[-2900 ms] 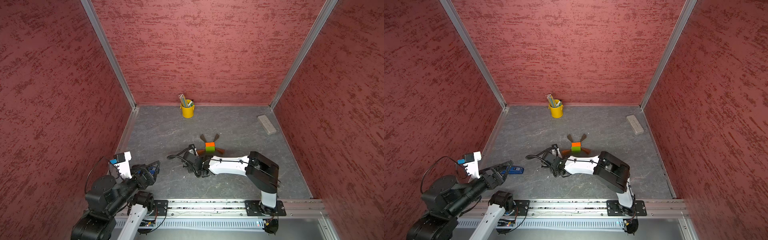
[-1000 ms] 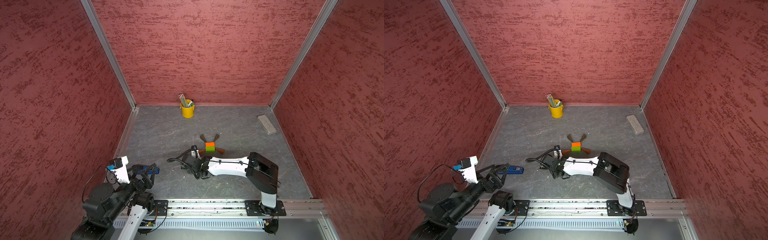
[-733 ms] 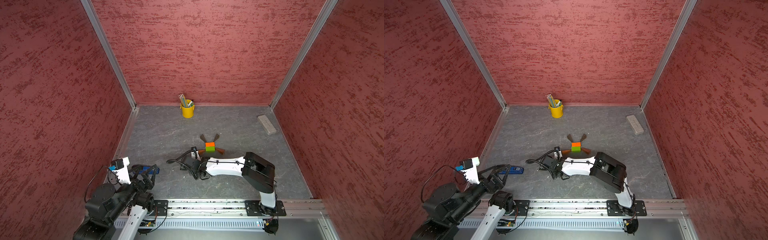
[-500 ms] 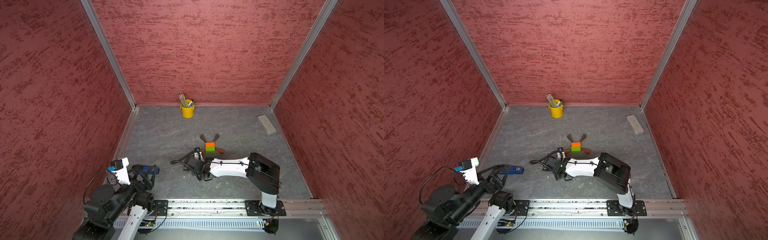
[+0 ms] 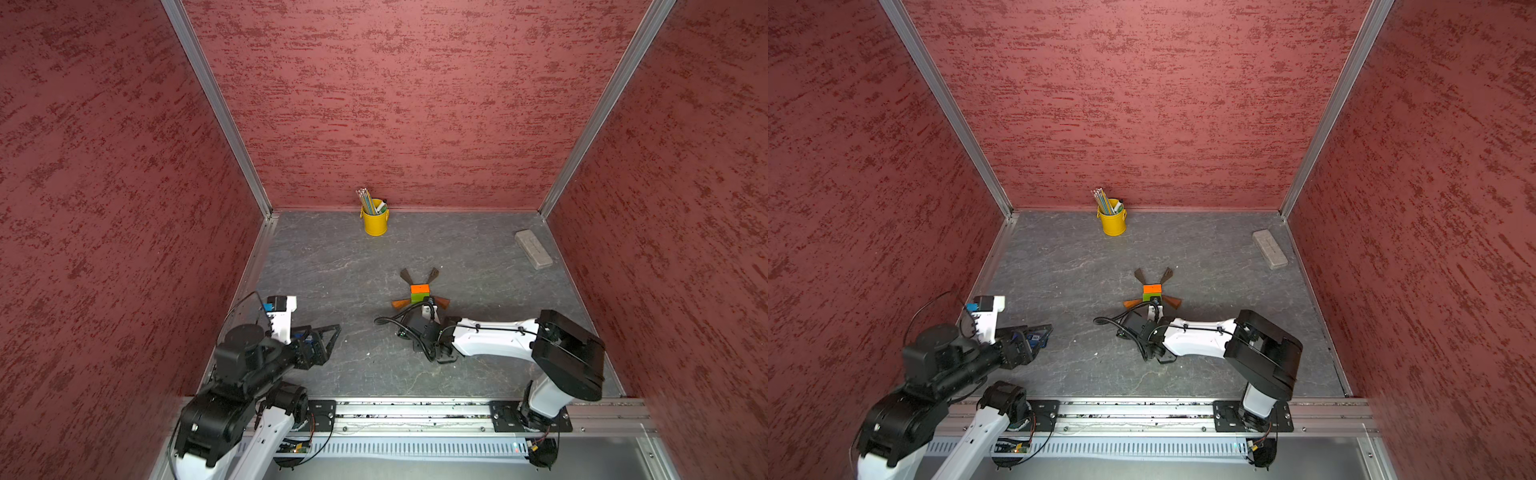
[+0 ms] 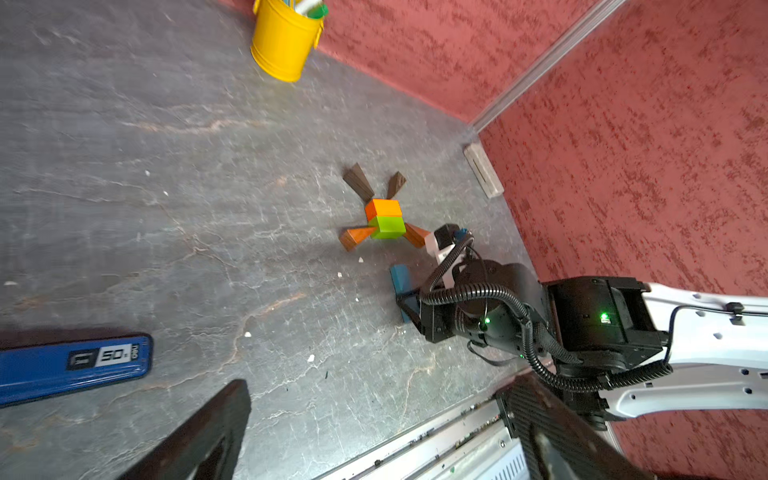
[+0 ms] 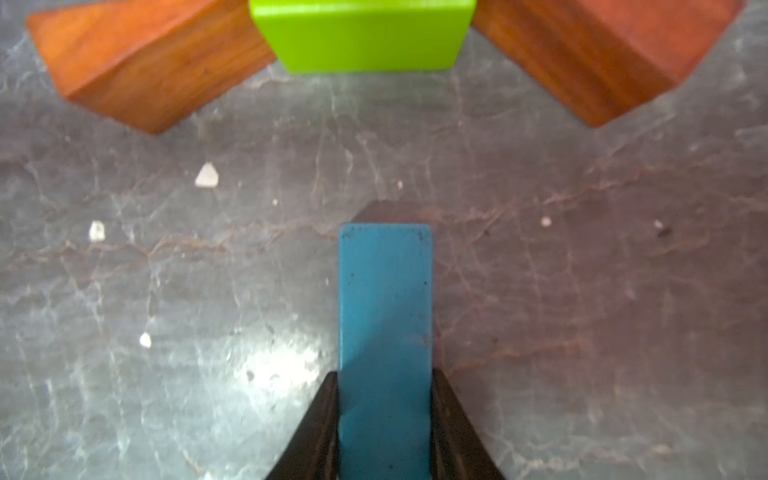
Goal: Assemble a small pinwheel with building blocks
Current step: Assemble the building block at the center of the board.
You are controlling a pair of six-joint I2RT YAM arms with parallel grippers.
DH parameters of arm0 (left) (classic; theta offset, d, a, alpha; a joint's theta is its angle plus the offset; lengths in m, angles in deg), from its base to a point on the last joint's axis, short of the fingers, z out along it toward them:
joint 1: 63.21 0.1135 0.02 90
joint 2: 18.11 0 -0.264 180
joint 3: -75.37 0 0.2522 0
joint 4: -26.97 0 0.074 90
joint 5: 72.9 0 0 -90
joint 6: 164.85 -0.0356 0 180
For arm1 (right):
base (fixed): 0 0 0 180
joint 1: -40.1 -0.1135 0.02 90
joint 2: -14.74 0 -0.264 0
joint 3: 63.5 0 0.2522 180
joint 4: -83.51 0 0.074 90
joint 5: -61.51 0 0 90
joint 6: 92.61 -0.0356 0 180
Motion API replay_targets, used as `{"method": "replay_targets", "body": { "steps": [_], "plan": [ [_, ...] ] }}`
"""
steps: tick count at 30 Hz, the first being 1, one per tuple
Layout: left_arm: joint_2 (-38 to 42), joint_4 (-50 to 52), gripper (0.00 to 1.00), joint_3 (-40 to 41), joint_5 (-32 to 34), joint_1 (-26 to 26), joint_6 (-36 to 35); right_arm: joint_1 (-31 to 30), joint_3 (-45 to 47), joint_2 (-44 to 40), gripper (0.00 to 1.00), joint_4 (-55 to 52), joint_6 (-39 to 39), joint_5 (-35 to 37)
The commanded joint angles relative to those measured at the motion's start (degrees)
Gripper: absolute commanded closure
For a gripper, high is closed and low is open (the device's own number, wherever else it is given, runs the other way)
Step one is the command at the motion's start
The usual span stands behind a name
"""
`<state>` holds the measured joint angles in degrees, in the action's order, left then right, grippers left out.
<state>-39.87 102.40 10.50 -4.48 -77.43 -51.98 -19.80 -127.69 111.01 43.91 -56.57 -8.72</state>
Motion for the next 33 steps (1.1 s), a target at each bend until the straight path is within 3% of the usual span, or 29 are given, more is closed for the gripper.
{"method": "replay_targets", "body": {
  "steps": [1, 17, 33],
  "plan": [
    [-3.9, -0.8, 0.03, -1.2, -4.7, -0.1, -3.4, 1.9, -1.1, 1.4, 0.71, 1.1, 2.1, -1.8],
    [-4.6, -4.1, 0.0, 0.2, -4.2, -0.1, -4.2, 4.5, -5.1, 4.3, 0.67, 1.9, 7.3, -3.9],
    [-2.9, -4.2, 0.0, 0.4, -4.9, -0.1, -3.9, 4.9, -5.2, 4.4, 0.63, 0.2, 4.8, -0.8]
  ]
}}
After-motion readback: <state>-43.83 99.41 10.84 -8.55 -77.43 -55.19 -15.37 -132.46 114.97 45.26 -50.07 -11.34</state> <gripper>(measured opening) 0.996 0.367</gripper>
